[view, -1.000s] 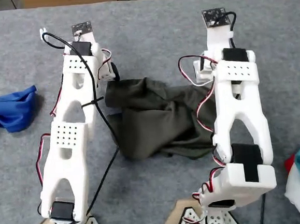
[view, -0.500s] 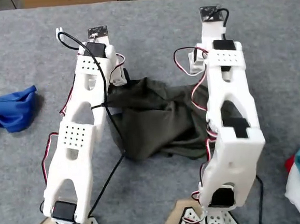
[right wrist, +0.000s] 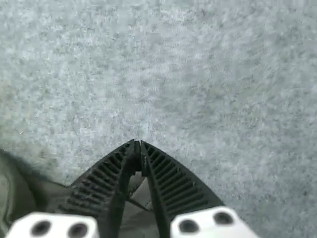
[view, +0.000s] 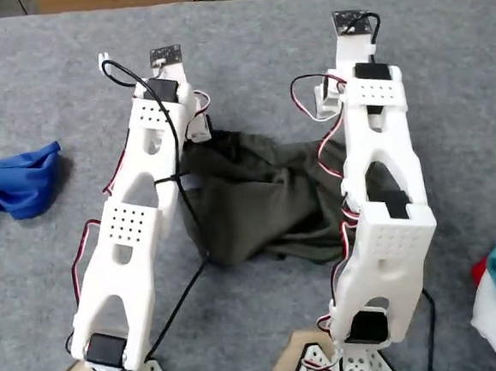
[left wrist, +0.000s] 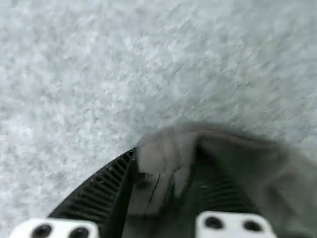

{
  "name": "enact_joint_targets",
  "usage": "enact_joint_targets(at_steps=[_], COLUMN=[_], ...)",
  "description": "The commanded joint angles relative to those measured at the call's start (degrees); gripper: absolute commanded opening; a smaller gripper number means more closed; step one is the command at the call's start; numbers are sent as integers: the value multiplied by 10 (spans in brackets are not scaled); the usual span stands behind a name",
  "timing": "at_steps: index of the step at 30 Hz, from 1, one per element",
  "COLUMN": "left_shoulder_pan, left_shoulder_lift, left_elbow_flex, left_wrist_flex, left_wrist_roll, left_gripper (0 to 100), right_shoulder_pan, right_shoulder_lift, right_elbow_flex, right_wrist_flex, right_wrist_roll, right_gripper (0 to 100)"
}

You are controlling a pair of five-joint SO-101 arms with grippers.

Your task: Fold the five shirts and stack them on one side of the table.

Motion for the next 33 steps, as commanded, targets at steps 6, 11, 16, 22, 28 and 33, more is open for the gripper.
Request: enact_joint_targets(at_steps=[6, 11, 16, 22, 28, 33], left_shoulder_pan=[-9, -11, -13, -11, -12, -14], left_shoulder_lift=[-3, 1, -3, -3, -11, -24], left_elbow_flex=[-17, -56, -69, -70, -82, -102], left_wrist_flex=[17, 52, 61, 61, 66, 74], left_wrist_roll=[2, 1, 1, 1, 1, 0], left_gripper=[19, 19, 19, 19, 19, 19], right_shoulder_pan=[3, -29, -67, -66, -61, -44], right_shoulder_lift=[0, 34, 69, 161, 261, 338], right_elbow_flex=[-89, -97, -123, -182, -329, -485], right_wrist_flex=[95, 115, 151, 189, 272, 342], right_wrist_roll=[19, 20, 19, -17, -19, -16], right_gripper=[16, 83, 256, 261, 156, 36])
